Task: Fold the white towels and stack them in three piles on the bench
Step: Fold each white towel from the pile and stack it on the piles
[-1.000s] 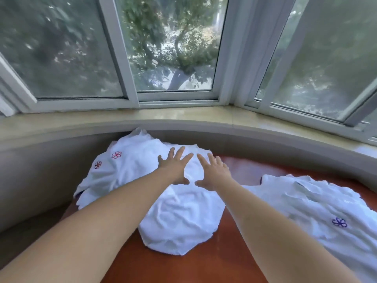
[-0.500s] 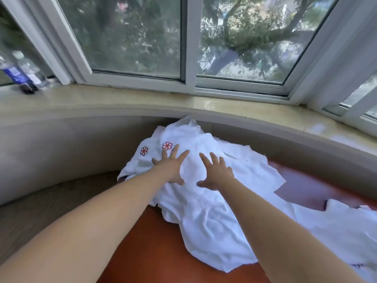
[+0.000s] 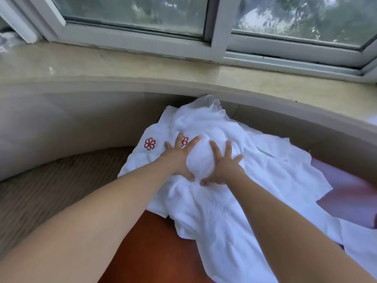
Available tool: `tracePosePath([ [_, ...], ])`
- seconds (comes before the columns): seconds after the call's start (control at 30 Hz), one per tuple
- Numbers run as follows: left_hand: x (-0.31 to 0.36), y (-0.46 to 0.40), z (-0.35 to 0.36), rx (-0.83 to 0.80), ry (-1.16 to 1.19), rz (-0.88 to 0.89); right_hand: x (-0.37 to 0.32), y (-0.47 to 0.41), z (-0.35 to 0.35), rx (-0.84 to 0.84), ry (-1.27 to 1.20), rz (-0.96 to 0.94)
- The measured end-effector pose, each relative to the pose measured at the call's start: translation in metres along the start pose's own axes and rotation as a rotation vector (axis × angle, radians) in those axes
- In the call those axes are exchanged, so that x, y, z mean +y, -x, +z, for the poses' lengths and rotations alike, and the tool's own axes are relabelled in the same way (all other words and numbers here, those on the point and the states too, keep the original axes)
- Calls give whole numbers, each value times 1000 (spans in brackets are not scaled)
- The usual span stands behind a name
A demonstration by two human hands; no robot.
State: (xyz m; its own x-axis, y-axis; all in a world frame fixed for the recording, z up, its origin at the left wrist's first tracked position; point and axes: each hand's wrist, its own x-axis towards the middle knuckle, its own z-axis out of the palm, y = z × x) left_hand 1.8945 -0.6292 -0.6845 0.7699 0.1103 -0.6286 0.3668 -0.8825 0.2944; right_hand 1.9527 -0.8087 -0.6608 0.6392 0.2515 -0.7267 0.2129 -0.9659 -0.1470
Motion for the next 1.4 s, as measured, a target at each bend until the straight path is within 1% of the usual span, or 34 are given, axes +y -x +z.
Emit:
tracePosePath([
  [0.1, -2, -12, -7, -39, 15, 18, 0, -10, -5, 7, -29, 15],
  [0.2, -1, -13, -8, -25, -14, 25, 1, -13, -2, 62, -72, 20],
  [0.4, 3, -2, 0, 68, -29, 18, 5, -10, 11, 174, -148, -16],
  [0.63, 19, 34, 21, 226, -10, 5, 13, 19, 39, 458, -155, -75],
  [0.73, 29, 58, 26, 304, -9, 18, 20, 43, 37, 503, -187, -120],
  [0.83, 41, 78, 19, 340, 6, 33, 30, 67, 27, 533, -227, -164],
  [1.1, 121, 148, -9, 439, 26, 101, 86, 153, -21, 625, -227, -220],
  [1.2, 162, 172, -18, 478, 47, 139, 118, 186, -41, 678, -220, -235],
  [1.4, 261, 214, -24, 553, 40, 251, 197, 262, -75, 778, -205, -178],
])
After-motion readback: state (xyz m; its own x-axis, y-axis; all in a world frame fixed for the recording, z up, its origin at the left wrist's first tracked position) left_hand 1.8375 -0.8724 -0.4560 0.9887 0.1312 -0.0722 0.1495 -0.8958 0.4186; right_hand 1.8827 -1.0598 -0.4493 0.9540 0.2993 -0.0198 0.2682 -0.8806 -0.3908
